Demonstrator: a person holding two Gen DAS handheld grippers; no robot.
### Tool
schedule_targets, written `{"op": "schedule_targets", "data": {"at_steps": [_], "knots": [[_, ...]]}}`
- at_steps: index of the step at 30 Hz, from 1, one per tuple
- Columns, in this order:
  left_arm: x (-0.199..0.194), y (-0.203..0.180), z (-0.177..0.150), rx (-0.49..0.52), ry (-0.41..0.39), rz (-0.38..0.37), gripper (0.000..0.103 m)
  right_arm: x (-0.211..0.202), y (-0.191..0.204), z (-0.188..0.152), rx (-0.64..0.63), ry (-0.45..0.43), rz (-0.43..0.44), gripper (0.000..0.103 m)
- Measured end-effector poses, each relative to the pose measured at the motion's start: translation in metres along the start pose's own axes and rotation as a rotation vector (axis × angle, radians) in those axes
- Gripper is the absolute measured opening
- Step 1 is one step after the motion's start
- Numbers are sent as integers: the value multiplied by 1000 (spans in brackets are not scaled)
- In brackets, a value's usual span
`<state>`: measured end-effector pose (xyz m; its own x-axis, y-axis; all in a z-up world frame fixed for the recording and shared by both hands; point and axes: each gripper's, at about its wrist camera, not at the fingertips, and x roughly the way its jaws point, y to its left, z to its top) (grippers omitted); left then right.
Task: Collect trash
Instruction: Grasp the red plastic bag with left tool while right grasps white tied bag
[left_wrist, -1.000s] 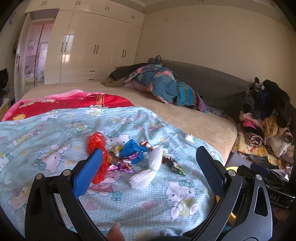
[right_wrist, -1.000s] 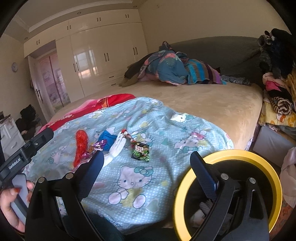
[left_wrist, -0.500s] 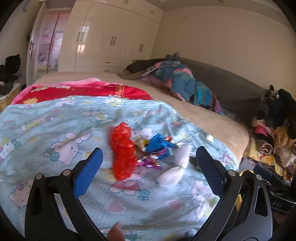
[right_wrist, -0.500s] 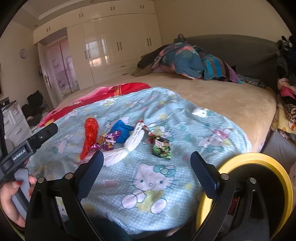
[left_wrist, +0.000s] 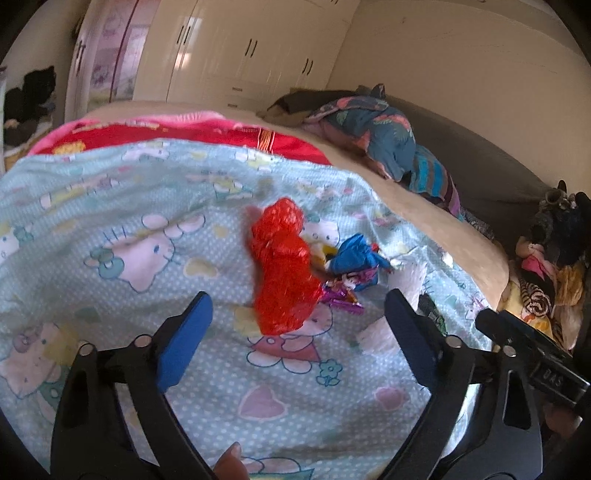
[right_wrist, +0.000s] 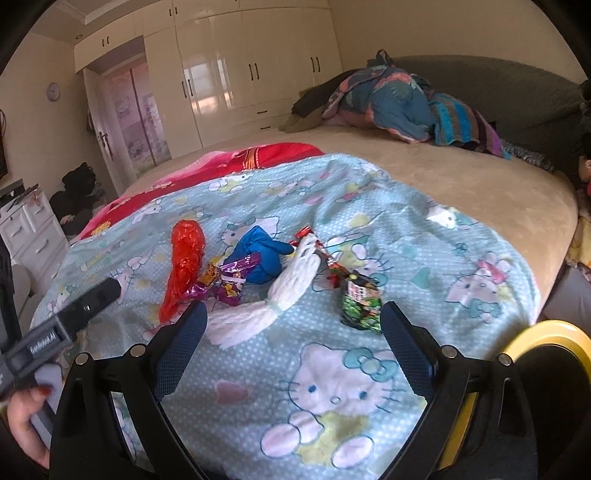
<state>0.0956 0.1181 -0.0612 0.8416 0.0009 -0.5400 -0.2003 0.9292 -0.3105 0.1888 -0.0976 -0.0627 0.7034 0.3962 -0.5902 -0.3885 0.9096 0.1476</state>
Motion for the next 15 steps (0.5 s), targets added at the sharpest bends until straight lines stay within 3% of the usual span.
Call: {"op": "schedule_targets", "data": {"at_steps": [8, 15], "knots": [[31, 1, -7, 28, 81, 7, 56, 45, 7, 4, -5, 71, 24, 83], [57, 10, -16, 5, 161, 16, 53, 75, 7, 0, -11, 145, 28, 79]]}}
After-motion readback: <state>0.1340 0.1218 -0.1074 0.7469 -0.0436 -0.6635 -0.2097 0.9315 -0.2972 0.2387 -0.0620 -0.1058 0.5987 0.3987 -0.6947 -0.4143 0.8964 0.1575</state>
